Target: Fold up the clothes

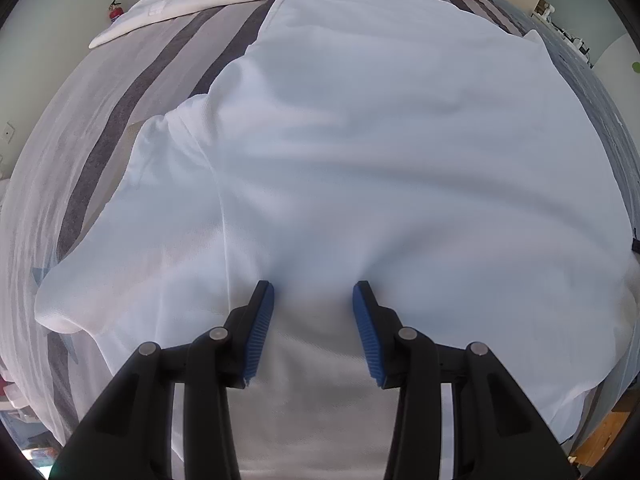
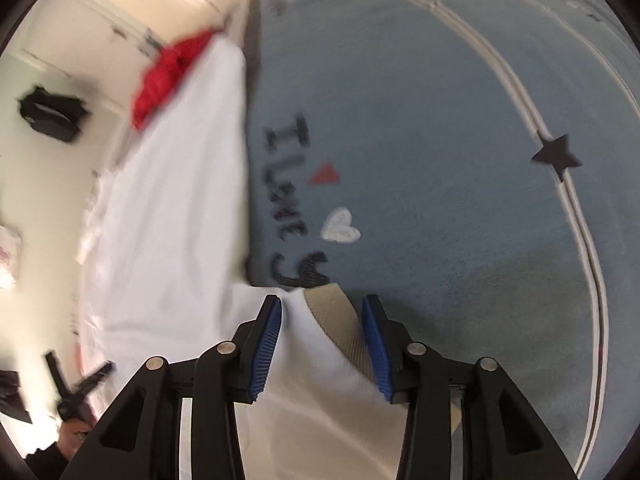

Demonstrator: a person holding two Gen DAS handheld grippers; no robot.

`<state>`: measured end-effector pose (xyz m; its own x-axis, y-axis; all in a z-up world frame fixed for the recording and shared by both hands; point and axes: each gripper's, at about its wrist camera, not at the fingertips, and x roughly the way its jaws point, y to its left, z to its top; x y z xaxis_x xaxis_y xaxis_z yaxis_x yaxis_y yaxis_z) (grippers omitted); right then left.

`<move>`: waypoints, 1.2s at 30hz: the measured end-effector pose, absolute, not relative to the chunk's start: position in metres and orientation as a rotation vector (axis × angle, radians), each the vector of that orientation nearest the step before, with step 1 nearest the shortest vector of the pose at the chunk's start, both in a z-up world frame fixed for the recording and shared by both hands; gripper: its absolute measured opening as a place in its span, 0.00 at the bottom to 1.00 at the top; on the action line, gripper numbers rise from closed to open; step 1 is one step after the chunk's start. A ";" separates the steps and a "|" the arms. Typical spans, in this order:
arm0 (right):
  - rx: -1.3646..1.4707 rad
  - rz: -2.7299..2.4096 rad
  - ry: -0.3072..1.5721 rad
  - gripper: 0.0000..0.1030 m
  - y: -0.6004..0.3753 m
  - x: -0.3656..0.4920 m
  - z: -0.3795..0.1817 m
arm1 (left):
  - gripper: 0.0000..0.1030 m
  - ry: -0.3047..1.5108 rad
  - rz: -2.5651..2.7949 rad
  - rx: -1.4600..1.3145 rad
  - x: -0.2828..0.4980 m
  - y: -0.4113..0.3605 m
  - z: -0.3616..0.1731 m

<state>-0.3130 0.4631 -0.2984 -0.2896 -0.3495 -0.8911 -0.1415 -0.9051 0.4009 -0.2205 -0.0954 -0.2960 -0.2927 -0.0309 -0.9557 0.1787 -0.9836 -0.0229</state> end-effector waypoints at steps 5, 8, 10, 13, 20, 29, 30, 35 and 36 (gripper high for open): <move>1.728 -2.386 -0.683 0.06 0.468 -0.313 -0.290 | 0.37 0.187 -2.429 1.784 -0.226 -0.092 -0.291; 1.538 -2.560 -0.658 0.06 0.471 -0.302 -0.240 | 0.37 0.190 -2.433 1.784 -0.231 -0.090 -0.288; 1.451 -2.664 -0.571 0.06 0.467 -0.294 -0.210 | 0.37 0.193 -2.432 1.783 -0.235 -0.087 -0.285; 1.547 -2.680 -0.426 0.14 0.460 -0.294 -0.224 | 0.37 0.205 -2.424 1.778 -0.241 -0.085 -0.283; 1.702 -2.734 -0.500 0.27 0.499 -0.292 -0.255 | 0.37 0.217 -2.427 1.781 -0.256 -0.081 -0.274; 1.742 -2.565 -0.645 0.27 0.521 -0.226 -0.269 | 0.37 0.268 -2.390 1.741 -0.275 -0.071 -0.258; 1.754 -2.533 -0.649 0.27 0.519 -0.218 -0.274 | 0.37 0.261 -2.390 1.742 -0.277 -0.069 -0.256; 1.746 -2.520 -0.604 0.27 0.509 -0.207 -0.287 | 0.37 0.244 -2.381 1.739 -0.283 -0.061 -0.247; 1.757 -2.518 -0.583 0.27 0.507 -0.209 -0.292 | 0.37 0.244 -2.378 1.737 -0.285 -0.060 -0.245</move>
